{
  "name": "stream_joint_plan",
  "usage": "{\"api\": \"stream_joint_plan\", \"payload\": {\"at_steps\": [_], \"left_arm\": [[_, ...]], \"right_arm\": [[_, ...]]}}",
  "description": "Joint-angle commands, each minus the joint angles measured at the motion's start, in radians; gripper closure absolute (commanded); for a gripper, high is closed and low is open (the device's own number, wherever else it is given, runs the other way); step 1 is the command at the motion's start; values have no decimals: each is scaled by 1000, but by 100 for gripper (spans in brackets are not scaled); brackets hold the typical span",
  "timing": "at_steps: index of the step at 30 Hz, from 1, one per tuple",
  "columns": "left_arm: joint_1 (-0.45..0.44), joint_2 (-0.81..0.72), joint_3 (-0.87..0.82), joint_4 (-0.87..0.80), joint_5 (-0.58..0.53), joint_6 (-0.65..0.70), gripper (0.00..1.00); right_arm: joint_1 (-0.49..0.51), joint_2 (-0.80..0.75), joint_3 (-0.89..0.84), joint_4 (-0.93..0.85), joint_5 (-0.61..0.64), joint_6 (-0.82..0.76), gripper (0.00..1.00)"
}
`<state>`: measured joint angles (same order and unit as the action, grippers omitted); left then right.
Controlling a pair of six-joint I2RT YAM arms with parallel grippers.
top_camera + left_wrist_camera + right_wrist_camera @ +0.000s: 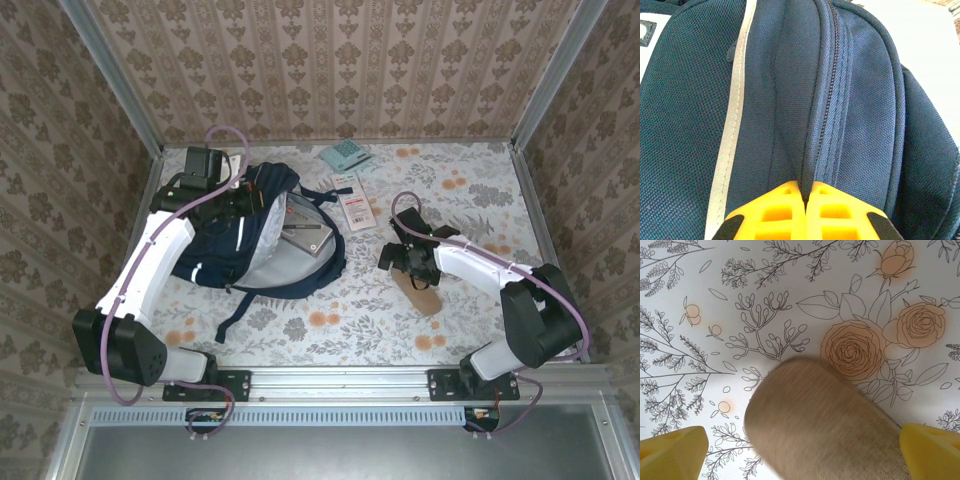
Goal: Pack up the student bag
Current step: Rotate the glasses case at the bottom-right of the table, then pick up the glasses case from the bottom-right of the table.
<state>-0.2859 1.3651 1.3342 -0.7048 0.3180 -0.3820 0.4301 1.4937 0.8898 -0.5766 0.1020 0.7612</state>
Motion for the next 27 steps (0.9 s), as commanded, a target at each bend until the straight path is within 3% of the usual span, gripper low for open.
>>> {"api": "stream_joint_plan", "payload": {"at_steps": [1, 13, 27], "left_arm": [[13, -23, 20, 62, 18, 2, 100], [12, -20, 12, 72, 26, -3, 100], [13, -30, 2, 73, 24, -4, 100]], "right_arm": [[5, -13, 1, -35, 10, -15, 0], [7, -61, -103, -59, -22, -60, 0], [127, -181, -186, -86, -33, -41, 1]]}}
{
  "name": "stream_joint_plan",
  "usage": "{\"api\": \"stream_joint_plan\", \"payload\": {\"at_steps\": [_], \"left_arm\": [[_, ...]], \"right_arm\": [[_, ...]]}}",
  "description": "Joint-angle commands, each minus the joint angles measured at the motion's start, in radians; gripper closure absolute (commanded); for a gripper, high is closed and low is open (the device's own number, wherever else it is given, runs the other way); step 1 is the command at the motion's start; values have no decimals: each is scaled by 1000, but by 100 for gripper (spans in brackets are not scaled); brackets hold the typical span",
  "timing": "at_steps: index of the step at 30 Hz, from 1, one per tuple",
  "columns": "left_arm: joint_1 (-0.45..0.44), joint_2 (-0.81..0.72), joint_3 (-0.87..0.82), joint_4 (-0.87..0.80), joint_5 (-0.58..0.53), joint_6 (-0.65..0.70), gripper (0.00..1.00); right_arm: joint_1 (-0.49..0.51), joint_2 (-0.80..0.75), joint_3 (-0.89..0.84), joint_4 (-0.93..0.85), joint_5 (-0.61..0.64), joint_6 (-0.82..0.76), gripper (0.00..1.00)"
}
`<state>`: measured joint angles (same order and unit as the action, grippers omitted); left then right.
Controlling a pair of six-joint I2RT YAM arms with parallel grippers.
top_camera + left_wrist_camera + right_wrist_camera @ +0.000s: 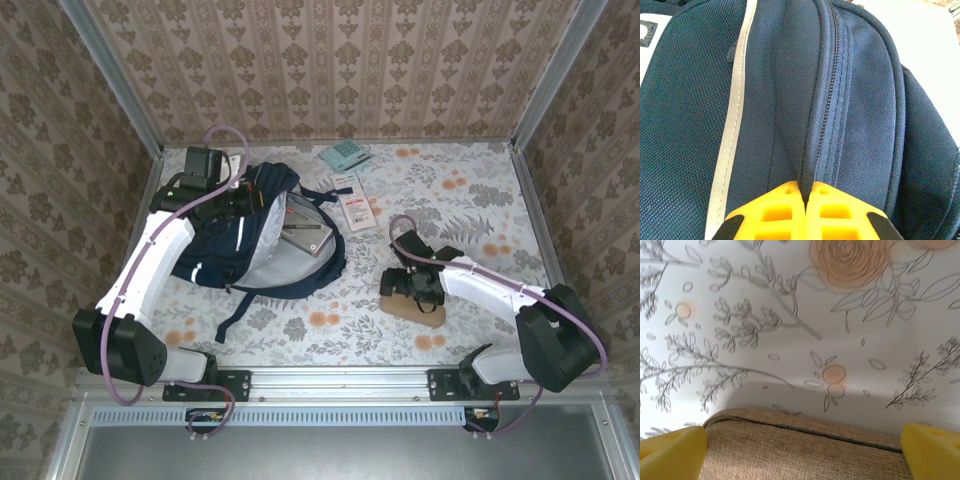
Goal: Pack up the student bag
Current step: Pick up the glasses case from the bottom-right of the table.
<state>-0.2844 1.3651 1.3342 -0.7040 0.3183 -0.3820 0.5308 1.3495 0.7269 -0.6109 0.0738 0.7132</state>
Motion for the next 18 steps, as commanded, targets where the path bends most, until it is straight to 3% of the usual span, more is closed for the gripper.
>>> {"api": "stream_joint_plan", "payload": {"at_steps": [1, 12, 18], "left_arm": [[12, -31, 1, 72, 23, -4, 100], [12, -32, -4, 78, 30, -9, 100], [10, -31, -16, 95, 40, -23, 100]], "right_arm": [[30, -46, -28, -60, -5, 8, 1], [37, -260, -141, -19, -133, -24, 0], [77, -247, -141, -83, -73, -15, 1]]}}
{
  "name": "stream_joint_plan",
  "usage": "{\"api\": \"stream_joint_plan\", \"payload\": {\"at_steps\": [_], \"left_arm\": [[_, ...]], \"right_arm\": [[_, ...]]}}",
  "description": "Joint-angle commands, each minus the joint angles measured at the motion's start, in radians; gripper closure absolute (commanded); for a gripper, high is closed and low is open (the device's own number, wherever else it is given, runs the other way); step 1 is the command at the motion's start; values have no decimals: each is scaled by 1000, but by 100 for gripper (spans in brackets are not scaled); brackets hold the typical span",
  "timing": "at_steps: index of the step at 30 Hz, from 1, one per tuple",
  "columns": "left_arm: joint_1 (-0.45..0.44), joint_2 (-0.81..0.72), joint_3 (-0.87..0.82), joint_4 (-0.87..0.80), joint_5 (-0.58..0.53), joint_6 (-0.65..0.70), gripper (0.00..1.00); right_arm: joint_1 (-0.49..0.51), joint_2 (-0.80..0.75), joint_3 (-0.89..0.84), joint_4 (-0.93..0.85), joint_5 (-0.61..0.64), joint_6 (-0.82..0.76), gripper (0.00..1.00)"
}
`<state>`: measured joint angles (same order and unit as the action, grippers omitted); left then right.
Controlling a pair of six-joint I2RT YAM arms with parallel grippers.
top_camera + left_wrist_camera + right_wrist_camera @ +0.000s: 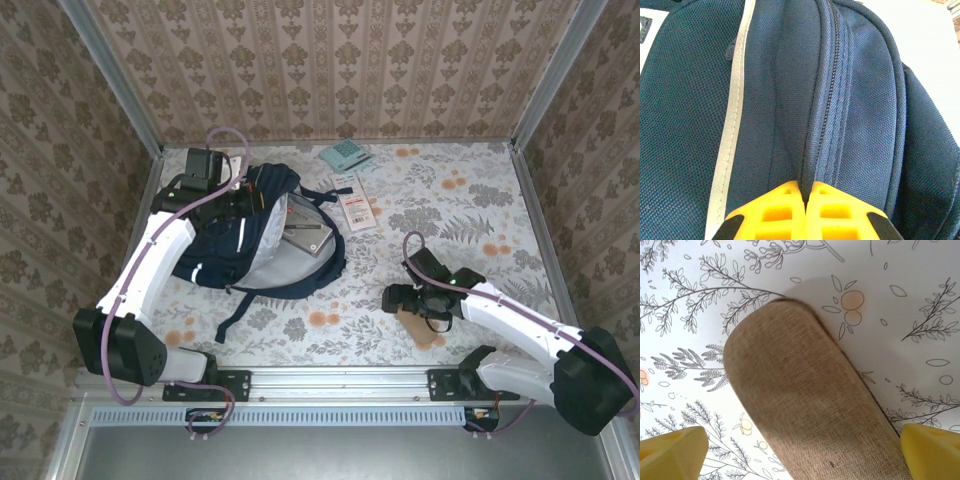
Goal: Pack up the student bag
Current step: Pick up the glasses case from the bottom-right of the table, then place the glasses case in the student bag.
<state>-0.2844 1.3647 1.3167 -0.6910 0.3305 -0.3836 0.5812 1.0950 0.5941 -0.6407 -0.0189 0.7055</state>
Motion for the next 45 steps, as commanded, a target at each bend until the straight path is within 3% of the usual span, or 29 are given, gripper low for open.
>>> {"api": "stream_joint_plan", "payload": {"at_steps": [1, 12, 17, 21, 28, 35, 45], "left_arm": [[10, -30, 1, 84, 30, -23, 100], [9, -41, 0, 73, 30, -22, 100], [8, -50, 0, 67, 23, -18, 100], [8, -55, -3, 64, 21, -19, 100], [8, -57, 3, 61, 18, -16, 100], [9, -58, 7, 61, 18, -17, 100], [14, -74, 45, 37, 5, -6, 100]], "right_arm": [[43, 16, -3, -62, 41, 2, 0], [187, 134, 19, -87, 198, 82, 2], [227, 162, 44, -81, 250, 75, 15], [245, 181, 63, -84, 267, 79, 38], [286, 164, 167, -121, 290, 66, 41], [305, 233, 372, -60, 212, -1, 41], [322, 545, 689, 180, -9, -183, 43]]}}
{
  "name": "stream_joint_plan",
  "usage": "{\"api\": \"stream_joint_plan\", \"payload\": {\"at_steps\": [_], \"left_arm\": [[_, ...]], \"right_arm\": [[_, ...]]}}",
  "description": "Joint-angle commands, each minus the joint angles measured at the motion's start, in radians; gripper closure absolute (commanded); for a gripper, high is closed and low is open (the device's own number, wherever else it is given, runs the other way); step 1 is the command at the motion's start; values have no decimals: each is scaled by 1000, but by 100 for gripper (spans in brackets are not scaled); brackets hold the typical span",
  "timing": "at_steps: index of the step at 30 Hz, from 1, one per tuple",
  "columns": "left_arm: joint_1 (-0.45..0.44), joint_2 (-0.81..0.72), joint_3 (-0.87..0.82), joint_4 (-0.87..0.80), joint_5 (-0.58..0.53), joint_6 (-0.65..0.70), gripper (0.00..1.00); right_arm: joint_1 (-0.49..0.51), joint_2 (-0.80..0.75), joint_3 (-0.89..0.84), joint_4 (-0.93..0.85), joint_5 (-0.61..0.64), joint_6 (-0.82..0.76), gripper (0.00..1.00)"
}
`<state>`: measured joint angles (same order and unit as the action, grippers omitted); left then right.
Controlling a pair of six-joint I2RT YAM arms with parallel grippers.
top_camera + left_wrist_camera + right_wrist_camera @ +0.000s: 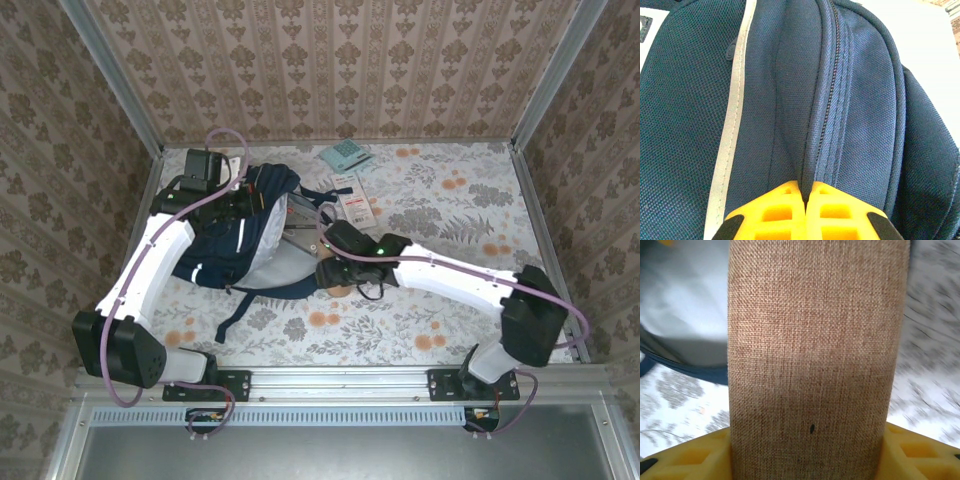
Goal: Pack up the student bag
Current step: Place the glasses case in the student bag.
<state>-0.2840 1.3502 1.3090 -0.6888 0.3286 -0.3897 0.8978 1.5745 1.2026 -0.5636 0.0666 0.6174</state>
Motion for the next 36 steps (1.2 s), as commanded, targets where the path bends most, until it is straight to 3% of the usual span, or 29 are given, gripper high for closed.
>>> {"api": "stream_joint_plan", "payload": {"at_steps": [1, 12, 19, 23, 27, 36], "left_arm": [[15, -60, 56, 33, 7, 1, 100], [32, -82, 73, 23, 27, -10, 100], [37, -93, 76, 6, 24, -10, 100], [36, -103, 69, 8, 19, -11, 100], [37, -98, 69, 14, 19, -11, 100], [39, -85, 69, 17, 24, -9, 100]], "right_arm": [[6, 96, 112, 106, -102, -121, 44], [-9, 399, 407, 137, -119, -301, 44], [-24, 530, 508, 111, -99, -411, 43], [-25, 542, 474, 104, -75, -422, 40], [-27, 519, 434, 106, -59, -421, 21], [-36, 395, 359, 126, -55, -381, 19]]}}
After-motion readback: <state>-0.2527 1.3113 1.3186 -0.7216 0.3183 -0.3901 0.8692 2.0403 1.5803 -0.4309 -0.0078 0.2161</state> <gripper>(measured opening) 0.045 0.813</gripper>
